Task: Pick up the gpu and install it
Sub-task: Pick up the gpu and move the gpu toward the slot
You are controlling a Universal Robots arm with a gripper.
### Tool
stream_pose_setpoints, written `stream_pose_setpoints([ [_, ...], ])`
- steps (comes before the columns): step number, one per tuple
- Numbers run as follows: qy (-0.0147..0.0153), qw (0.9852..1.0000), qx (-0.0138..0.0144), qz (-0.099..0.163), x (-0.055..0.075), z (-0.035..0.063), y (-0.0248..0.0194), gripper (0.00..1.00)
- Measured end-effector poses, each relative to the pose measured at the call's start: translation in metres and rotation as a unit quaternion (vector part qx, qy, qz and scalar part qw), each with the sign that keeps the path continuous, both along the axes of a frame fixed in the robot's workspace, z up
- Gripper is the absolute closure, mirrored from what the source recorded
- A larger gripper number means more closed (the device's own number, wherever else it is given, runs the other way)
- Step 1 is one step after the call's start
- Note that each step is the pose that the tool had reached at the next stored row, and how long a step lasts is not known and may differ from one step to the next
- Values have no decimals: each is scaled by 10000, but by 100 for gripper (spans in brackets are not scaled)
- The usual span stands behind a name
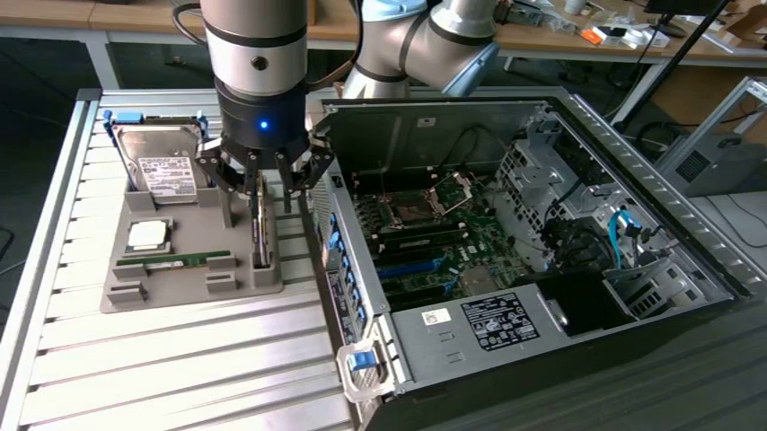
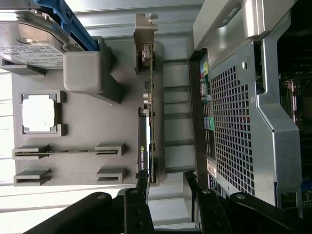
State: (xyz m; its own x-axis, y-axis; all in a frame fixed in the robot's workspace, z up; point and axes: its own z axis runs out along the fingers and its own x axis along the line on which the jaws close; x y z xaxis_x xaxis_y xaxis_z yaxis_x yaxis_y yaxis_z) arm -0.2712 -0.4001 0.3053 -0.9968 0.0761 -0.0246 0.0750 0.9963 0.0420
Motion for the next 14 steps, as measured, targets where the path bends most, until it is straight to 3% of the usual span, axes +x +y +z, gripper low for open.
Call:
stream_pose_setpoints([
  [14, 0, 10000, 0, 0, 0, -29, 0, 58],
])
